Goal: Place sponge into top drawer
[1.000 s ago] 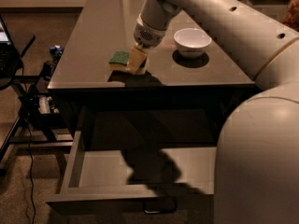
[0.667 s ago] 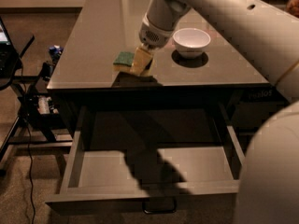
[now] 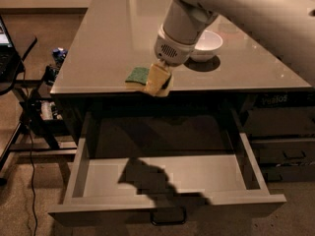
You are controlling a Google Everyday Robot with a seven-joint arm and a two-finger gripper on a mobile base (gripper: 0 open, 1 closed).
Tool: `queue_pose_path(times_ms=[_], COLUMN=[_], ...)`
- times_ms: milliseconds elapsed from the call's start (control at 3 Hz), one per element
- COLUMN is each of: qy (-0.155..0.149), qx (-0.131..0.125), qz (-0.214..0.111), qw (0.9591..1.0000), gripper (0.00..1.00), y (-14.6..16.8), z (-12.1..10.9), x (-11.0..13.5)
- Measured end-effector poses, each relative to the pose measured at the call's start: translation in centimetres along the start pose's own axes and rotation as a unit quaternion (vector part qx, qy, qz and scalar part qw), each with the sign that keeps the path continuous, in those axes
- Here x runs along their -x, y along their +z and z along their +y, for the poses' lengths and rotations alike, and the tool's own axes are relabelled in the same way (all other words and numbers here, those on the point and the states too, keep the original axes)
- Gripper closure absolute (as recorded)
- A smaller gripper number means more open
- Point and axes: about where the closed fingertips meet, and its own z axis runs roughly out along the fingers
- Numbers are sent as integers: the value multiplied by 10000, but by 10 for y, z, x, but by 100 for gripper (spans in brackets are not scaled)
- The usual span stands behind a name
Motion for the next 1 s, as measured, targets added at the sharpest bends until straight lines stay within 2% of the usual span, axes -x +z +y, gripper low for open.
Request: queue_pose_path(times_ms=[333,667,1000], qy=[0,132,496], qx=[0,121,362], qz=[0,7,25], qw=[10000,9998,9981], gripper=[100,100,100], y=[0,4,14], z=[0,9,33], x=[0,-10,-32])
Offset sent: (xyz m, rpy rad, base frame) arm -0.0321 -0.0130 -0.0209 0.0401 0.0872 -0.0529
